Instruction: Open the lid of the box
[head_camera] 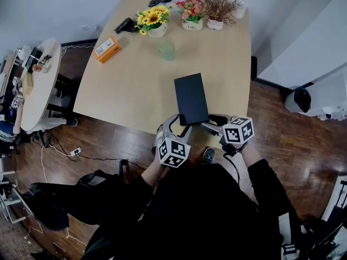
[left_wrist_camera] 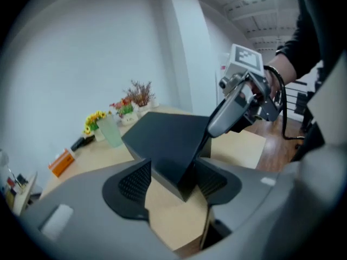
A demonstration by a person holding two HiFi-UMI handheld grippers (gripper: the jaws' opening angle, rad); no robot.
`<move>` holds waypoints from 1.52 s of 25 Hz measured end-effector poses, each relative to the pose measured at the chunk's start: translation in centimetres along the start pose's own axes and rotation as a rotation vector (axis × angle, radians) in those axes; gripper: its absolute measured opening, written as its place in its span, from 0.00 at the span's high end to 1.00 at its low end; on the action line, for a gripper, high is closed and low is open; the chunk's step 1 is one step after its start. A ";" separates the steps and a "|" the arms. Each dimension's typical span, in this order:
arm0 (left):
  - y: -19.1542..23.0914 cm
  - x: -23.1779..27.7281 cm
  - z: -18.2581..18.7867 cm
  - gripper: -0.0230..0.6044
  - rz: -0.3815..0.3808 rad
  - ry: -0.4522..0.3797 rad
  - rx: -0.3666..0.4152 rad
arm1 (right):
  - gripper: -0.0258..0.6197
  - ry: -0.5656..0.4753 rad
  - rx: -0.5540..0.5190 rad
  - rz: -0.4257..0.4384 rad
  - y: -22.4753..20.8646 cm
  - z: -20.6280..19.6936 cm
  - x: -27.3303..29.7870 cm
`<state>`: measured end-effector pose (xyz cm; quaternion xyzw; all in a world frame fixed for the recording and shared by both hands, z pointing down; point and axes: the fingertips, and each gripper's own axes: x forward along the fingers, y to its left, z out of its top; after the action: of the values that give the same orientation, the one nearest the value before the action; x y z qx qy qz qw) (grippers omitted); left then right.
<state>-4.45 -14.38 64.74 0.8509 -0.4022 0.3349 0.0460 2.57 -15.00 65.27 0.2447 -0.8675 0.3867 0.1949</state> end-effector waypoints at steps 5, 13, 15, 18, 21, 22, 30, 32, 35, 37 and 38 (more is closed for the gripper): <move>-1.8 0.2 2.8 0.59 0.009 -0.053 0.225 | 0.66 -0.024 -0.175 -0.064 2.0 1.5 -0.8; -1.1 -0.1 3.0 0.82 0.061 -0.055 0.219 | 0.73 -0.074 -0.244 0.009 6.5 4.3 -0.6; -0.7 -0.5 3.2 0.83 0.069 -0.072 0.164 | 0.73 -0.076 -0.275 0.018 7.2 4.5 -0.8; 0.1 -1.7 3.2 0.85 0.068 -0.123 0.049 | 0.73 -0.093 -0.316 0.025 8.0 4.8 -1.5; 1.5 -3.2 2.6 0.87 0.053 -0.173 -0.137 | 0.73 -0.122 -0.350 -0.059 6.6 5.2 -2.3; 2.1 -3.7 2.2 0.88 0.047 -0.184 -0.212 | 0.73 -0.122 -0.358 -0.118 5.3 5.2 -2.5; 4.7 -4.7 -2.2 0.89 -0.056 -0.258 -0.838 | 0.75 -0.092 -0.008 -0.309 -2.5 2.3 -0.8; 4.8 -4.5 -3.0 0.89 -0.085 -0.270 -0.956 | 0.77 -0.074 0.001 -0.299 -2.4 1.6 -0.4; 5.0 -4.1 -4.2 0.87 -0.115 -0.267 -1.102 | 0.79 -0.053 -0.003 -0.286 -2.3 0.9 0.0; 4.9 -4.0 -5.0 0.85 -0.114 -0.240 -1.173 | 0.80 -0.054 0.007 -0.280 -2.3 0.9 0.1; 4.9 -4.2 -5.3 0.85 -0.106 -0.217 -1.203 | 0.81 -0.052 0.008 -0.278 -2.3 0.9 0.1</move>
<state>-12.65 -13.07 65.33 0.7239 -0.4803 -0.0420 0.4935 3.66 -17.03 66.09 0.3734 -0.8285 0.3527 0.2231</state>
